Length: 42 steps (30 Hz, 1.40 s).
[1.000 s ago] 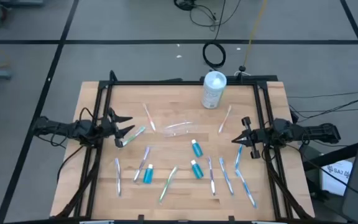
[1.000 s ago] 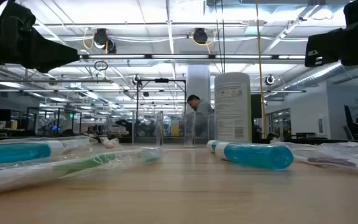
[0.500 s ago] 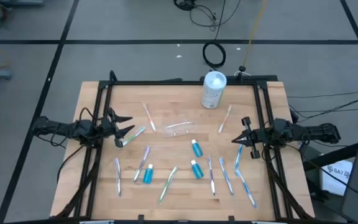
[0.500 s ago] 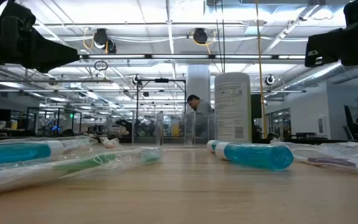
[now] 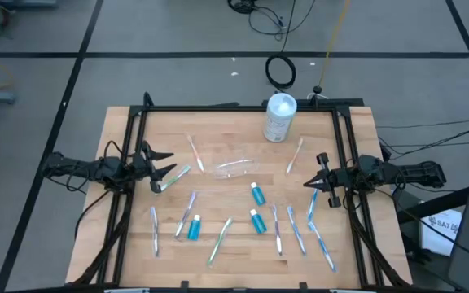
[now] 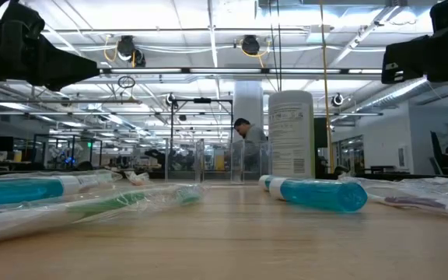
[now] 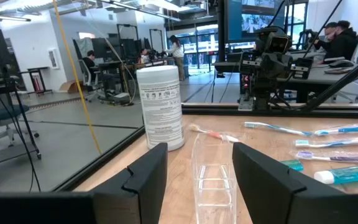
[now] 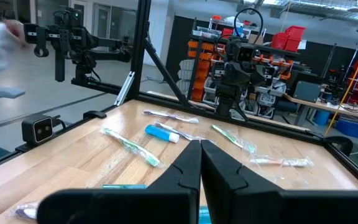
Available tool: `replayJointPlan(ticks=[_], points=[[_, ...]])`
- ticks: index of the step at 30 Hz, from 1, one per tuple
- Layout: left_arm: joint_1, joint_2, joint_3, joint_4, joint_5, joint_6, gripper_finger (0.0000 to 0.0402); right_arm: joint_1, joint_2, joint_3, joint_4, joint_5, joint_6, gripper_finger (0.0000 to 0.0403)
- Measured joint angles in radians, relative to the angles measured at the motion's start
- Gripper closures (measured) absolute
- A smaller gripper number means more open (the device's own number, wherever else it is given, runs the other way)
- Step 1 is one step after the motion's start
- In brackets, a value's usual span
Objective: Pick & Place toothbrushing station
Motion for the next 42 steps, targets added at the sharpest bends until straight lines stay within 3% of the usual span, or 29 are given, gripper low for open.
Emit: replayJointPlan(ticks=[7, 14, 20, 25, 29, 42], points=[[0.0, 0.0, 0.0, 0.0, -0.001, 0.012, 0.0213, 0.0, 0.0, 0.0, 0.0, 0.0, 0.0, 0.0399], [0.0, 0.0, -0.002, 0.016, -0.075, 0.306, 0.0213, -0.002, 0.0, 0.0, 0.002, 0.027, -0.057, 0.0399], [0.0, 0.0, -0.002, 0.017, -0.074, 0.33, 0.0213, -0.002, 0.0, 0.0, 0.002, 0.027, -0.045, 0.0399], [-0.001, 0.0, -0.002, 0.016, -0.022, 0.008, 0.0213, -0.002, 0.0, 0.0, 0.0, 0.026, 0.103, 0.0399], [0.0, 0.0, -0.002, 0.016, 0.01, -0.252, 0.0213, -0.002, 0.0, 0.0, 0.0, 0.026, 0.132, 0.0399], [0.0, 0.0, -0.002, 0.017, -0.025, -0.522, 0.0213, -0.002, 0.0, 0.0, 0.122, 0.029, 0.121, 0.0399]])
